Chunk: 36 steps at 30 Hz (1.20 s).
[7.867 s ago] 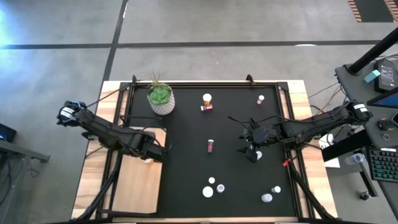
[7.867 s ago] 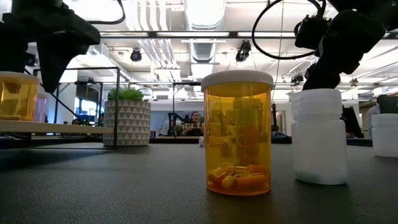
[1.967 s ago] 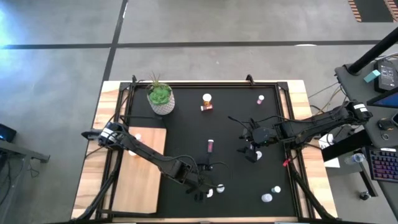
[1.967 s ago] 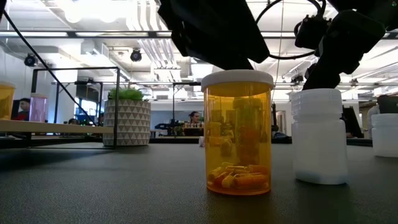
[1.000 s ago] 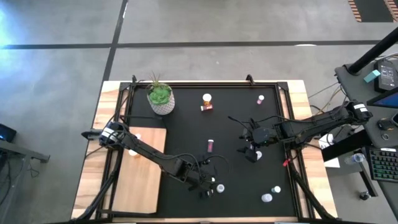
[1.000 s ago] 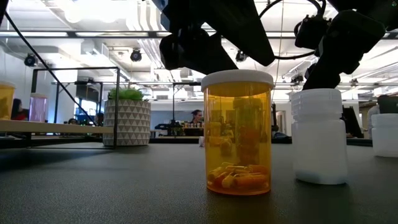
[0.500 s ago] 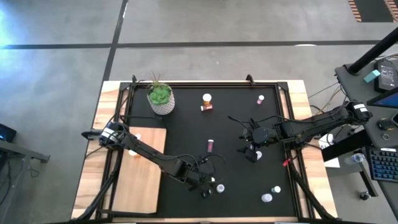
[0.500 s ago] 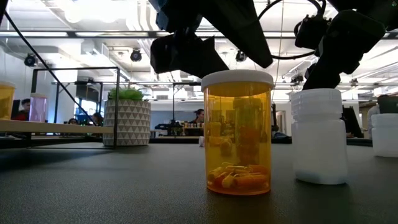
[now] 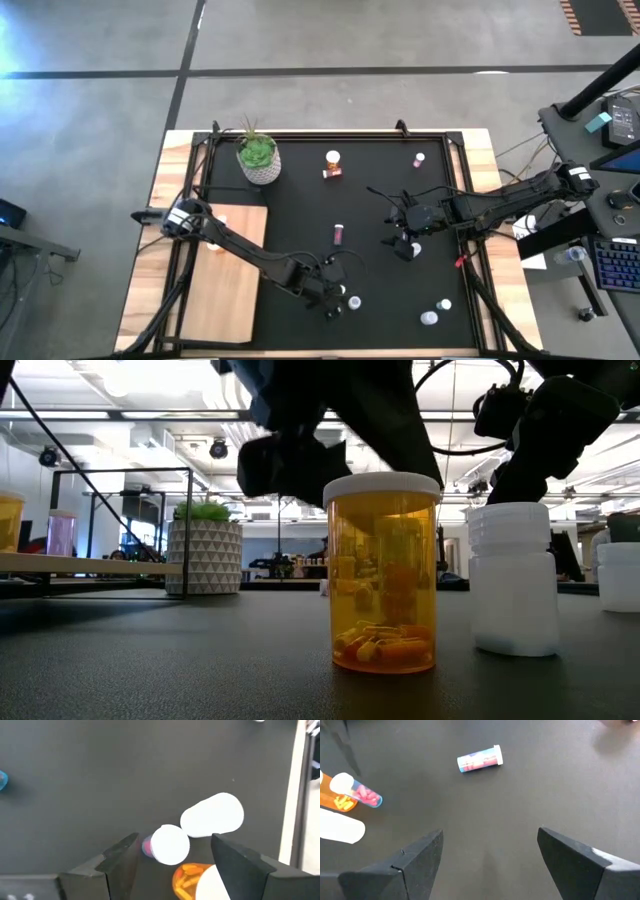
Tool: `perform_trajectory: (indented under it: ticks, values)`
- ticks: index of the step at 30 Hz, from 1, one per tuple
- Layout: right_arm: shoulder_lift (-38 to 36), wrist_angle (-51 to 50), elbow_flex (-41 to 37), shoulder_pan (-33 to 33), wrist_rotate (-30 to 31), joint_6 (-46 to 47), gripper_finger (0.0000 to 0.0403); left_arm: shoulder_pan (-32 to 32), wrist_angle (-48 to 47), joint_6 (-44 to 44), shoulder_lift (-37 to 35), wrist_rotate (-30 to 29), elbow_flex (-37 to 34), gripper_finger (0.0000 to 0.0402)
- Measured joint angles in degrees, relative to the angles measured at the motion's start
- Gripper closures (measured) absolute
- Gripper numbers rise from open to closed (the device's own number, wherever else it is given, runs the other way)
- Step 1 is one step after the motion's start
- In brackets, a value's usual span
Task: Pick and place medicine bottles onto shelf by color
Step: Put the bottom left blue pill bottle on the shelf
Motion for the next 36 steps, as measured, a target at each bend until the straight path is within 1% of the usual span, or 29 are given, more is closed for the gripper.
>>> perform_trajectory:
  ticks: [9,26,36]
  values:
    - [0.0,0.0,0.0,0.0,0.0,0.0,0.0087,0.3,-0.3,0.0,0.1,-2.4,-0.1,0.0171]
    - [0.0,0.0,0.0,0.0,0.0,0.0,0.0087,0.6,-1.3,-2.8,0.1,-1.5,-0.4,0.0171]
    - [0.0,0.0,0.0,0.0,0.0,0.0,0.0087,0.8,-1.4,-4.6,1.4,-0.9,-0.3,0.0171]
